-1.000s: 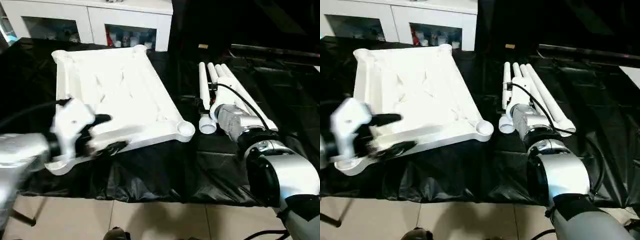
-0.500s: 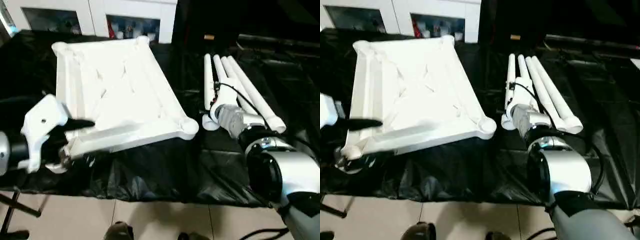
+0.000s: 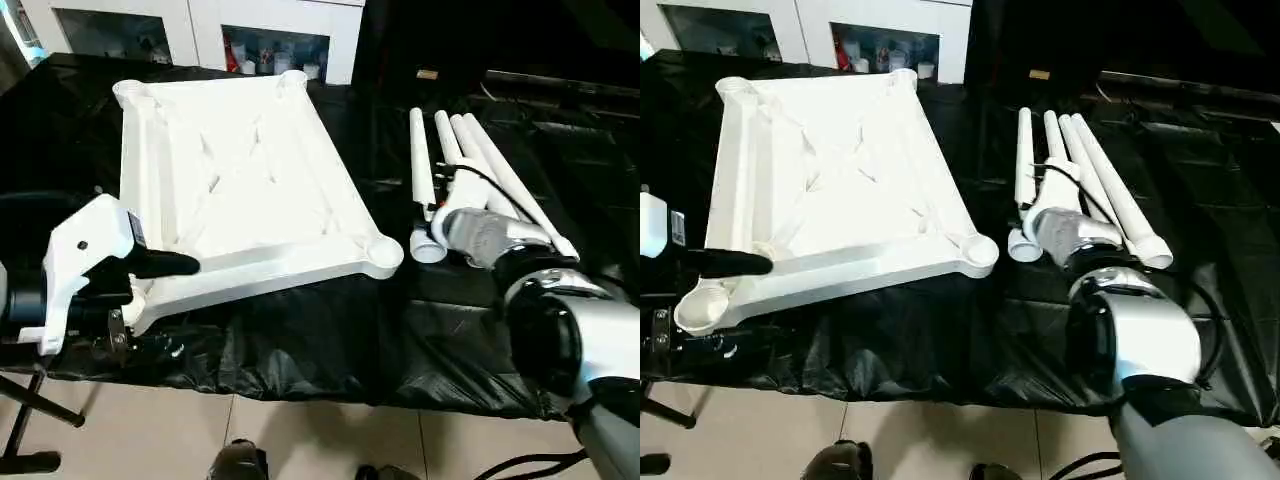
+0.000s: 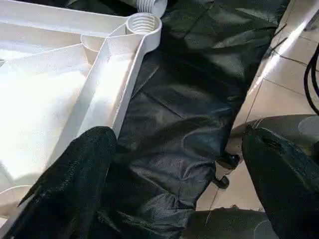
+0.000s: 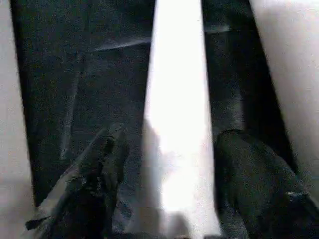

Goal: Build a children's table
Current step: Pick table leg

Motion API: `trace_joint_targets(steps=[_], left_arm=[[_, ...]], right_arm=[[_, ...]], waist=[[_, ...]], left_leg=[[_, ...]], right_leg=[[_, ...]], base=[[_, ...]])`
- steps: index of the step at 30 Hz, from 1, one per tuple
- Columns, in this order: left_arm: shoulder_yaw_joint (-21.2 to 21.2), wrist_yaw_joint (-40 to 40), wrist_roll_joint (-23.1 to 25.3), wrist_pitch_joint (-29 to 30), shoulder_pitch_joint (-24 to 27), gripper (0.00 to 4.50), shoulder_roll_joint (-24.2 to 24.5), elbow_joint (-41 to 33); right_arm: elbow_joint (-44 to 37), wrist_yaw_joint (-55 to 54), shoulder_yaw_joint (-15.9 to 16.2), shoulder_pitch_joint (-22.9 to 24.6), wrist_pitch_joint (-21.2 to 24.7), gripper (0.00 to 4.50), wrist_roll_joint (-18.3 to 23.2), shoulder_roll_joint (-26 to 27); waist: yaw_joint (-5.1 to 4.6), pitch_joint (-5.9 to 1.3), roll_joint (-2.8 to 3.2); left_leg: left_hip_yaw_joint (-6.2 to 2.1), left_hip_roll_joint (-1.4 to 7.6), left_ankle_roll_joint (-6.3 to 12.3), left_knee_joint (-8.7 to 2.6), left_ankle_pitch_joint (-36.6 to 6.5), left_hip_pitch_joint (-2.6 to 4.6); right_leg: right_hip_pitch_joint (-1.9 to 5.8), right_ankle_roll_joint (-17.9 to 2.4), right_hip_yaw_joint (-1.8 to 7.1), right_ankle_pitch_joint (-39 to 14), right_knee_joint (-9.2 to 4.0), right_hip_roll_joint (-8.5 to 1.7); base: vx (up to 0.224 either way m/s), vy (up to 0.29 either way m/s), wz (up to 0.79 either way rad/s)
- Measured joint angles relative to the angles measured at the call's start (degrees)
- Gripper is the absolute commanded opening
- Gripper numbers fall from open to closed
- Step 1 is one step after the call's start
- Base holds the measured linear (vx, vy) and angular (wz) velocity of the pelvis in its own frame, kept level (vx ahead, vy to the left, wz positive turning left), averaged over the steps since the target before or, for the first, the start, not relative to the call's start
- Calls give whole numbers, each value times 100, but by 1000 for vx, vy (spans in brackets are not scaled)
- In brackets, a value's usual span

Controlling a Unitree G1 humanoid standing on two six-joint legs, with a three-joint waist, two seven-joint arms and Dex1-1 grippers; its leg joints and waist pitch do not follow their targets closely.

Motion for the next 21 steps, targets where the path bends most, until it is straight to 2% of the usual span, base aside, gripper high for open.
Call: trace_joint_targets(steps=[11, 17, 21], left_arm=[[-148, -11, -69, -105, -3, 450, 183, 148], [-287, 111, -29, -223, -54, 450, 182, 299], [-425, 384, 174, -376, -225, 450, 55, 425]], right_arm=[[0, 93, -129, 96, 174, 200, -60, -79], [0, 97, -331, 132, 166, 189, -10, -70], [55, 108, -515, 134, 128, 188, 129, -57]], waist=[[-3, -37, -86], [4, -47, -105], [2, -49, -106]], left_leg=[[3, 2, -8, 1, 5, 3], [2, 5, -25, 2, 16, 9], [2, 10, -32, 3, 22, 14]], right_leg=[[3, 3, -1, -2, 3, 1], [9, 0, -3, 2, 13, 0], [11, 0, -8, 6, 24, 1]], base=[[0, 0, 0], [0, 0, 0], [0, 0, 0]])
